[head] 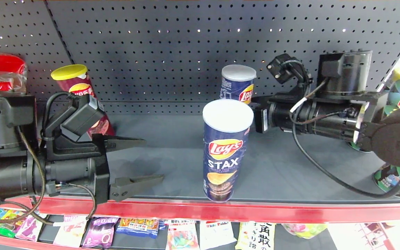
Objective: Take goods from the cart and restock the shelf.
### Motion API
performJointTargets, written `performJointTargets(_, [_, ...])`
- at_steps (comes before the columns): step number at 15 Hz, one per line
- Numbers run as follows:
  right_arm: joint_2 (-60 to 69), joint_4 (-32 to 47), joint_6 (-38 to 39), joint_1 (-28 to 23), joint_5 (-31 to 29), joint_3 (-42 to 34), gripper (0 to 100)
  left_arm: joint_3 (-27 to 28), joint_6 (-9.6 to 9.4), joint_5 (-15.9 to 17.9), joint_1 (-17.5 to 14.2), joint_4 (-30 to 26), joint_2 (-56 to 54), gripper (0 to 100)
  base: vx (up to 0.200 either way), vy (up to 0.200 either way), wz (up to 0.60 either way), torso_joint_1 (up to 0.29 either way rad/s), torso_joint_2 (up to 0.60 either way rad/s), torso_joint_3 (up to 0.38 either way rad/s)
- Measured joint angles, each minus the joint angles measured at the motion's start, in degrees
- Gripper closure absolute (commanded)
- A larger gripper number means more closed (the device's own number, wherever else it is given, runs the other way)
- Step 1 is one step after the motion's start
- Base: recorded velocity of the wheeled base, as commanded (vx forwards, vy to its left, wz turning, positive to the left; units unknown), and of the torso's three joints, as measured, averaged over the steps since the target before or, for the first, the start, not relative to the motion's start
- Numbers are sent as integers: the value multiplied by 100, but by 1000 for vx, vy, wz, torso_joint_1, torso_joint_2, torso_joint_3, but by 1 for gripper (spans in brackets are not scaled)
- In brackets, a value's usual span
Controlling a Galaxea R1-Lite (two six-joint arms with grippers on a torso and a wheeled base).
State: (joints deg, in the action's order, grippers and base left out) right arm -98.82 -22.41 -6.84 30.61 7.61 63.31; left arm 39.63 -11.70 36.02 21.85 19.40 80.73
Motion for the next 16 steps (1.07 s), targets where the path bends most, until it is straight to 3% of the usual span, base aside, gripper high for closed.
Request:
performJointTargets(8, [1668,5,-5,-212,-115,-1865,0,216,-146,-12,20,176,719,0,0,0,0,0,0,0])
performJointTargets(13, [2798,5,-16,-121,-132,-2833,0,386,-215,-171,349,190,1228,0,0,0,0,0,0,0])
performJointTargets(16, [3101,2,-11,-118,-154,-2910,0,512,-217,-267,480,193,1497,0,0,0,0,0,0,0])
